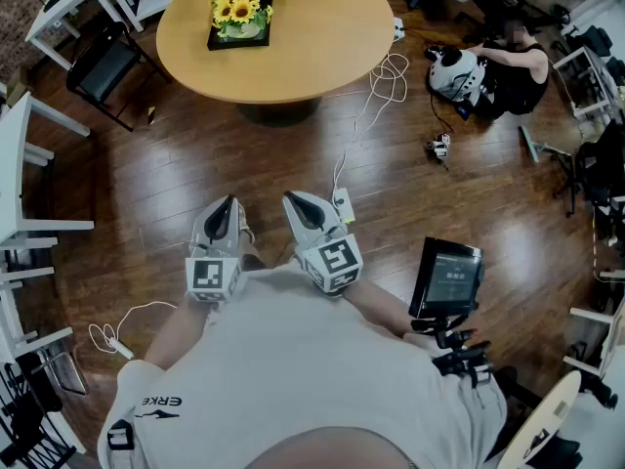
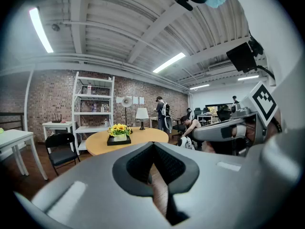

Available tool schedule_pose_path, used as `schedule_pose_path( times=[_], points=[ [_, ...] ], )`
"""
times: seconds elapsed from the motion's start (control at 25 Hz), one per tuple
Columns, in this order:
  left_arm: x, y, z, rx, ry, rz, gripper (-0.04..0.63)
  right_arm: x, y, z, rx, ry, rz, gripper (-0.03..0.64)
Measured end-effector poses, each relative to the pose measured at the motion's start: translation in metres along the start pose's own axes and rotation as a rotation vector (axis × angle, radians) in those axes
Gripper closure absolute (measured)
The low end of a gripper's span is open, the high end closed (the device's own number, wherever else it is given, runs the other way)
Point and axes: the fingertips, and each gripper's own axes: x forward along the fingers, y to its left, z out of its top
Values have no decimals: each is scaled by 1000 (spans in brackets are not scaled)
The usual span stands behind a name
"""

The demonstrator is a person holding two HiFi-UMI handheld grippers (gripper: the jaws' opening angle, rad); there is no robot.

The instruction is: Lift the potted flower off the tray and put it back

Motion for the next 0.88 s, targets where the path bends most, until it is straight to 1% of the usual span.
schedule_pose_path(
  times=[0.16, 0.36, 0.72, 0.88],
  points=[
    [25, 26, 1, -9, -7, -11, 594, 32, -8, 6, -2, 11, -13, 603],
    [73, 67, -3, -30, 0, -53, 594, 88, -29, 14, -6, 27, -54, 603],
    [162, 181, 23, -23, -15, -125, 594, 217, -51, 53, -16, 28, -145, 603],
    [194, 222, 25, -18, -13, -159, 594, 265, -61, 63, -14, 26, -185, 603]
  ],
)
